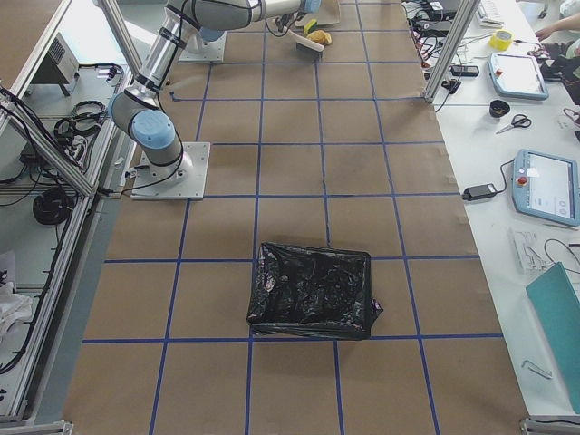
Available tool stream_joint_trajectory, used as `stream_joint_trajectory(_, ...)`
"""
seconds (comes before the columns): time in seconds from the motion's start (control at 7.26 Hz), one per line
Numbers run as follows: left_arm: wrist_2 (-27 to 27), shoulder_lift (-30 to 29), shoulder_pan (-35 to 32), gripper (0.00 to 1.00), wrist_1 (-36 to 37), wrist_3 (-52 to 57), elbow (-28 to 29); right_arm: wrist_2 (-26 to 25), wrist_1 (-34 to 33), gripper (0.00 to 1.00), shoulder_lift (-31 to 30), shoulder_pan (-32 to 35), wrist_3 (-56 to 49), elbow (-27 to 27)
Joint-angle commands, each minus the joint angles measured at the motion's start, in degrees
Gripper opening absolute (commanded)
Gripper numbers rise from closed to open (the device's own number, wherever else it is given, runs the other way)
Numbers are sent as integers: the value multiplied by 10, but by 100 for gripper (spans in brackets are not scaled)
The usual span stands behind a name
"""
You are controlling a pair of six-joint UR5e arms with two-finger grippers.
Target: Sweep and dump trash in nearest bin
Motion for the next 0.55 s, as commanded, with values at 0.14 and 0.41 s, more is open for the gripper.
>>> stream_joint_trajectory(0.14, -2, -3, 0, 0, 2, -1, -16, 4, -1, 0, 15, 0, -36, -17)
stream_joint_trajectory(0.41, -3, -3, 0, 0, 1, -1, -16, 12, -1, 0, 23, 0, -71, -32)
